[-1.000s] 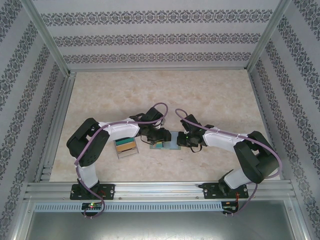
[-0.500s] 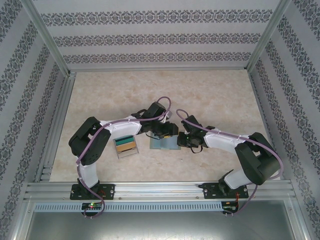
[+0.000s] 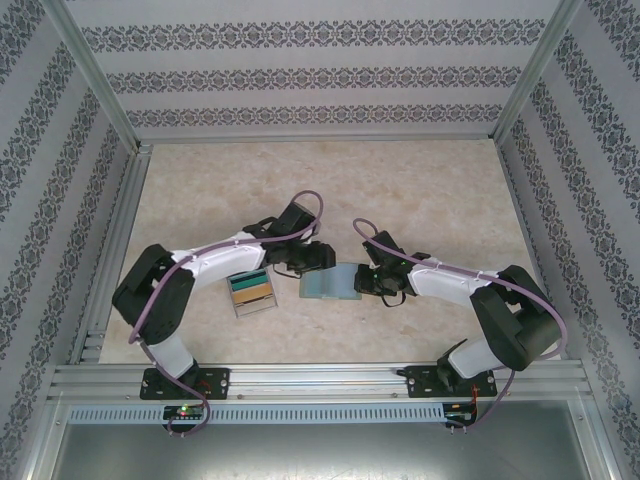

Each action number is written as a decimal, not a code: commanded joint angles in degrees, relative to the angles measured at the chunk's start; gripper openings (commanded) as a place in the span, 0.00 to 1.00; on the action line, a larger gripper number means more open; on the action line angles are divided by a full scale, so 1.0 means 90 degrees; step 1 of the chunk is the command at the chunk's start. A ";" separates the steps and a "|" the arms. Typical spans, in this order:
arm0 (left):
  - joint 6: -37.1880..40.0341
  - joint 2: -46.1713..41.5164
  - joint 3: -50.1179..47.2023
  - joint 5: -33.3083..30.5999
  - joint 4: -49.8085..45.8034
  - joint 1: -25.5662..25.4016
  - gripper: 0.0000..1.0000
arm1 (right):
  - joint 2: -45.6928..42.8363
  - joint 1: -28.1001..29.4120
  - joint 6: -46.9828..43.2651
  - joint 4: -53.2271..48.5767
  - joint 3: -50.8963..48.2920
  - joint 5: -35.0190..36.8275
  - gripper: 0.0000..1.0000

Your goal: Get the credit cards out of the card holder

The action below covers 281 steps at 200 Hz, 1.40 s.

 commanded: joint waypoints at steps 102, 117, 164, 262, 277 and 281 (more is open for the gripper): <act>0.0097 0.0452 -0.0413 0.0054 -0.0163 0.0211 0.45 | 0.0158 0.0049 0.0003 -0.0162 -0.0019 -0.0153 0.18; 0.0098 0.0514 -0.0414 0.0084 -0.0169 0.0213 0.45 | 0.0177 0.0053 0.0003 -0.0163 -0.0019 -0.0163 0.18; 0.0051 0.0576 -0.0483 0.0358 0.0115 0.0213 0.45 | 0.0189 0.0054 0.0001 -0.0153 -0.0028 -0.0162 0.18; 0.0024 0.0620 -0.0469 0.0771 0.0439 0.0203 0.46 | 0.0217 0.0055 0.0007 -0.0140 -0.0028 -0.0173 0.18; 0.0060 0.0595 -0.0465 0.0785 0.0426 0.0203 0.47 | 0.0229 0.0052 0.0003 -0.0148 -0.0019 -0.0182 0.18; 0.0057 0.0588 -0.0463 0.0797 0.0445 0.0203 0.47 | 0.0227 0.0048 0.0002 -0.0155 -0.0019 -0.0182 0.18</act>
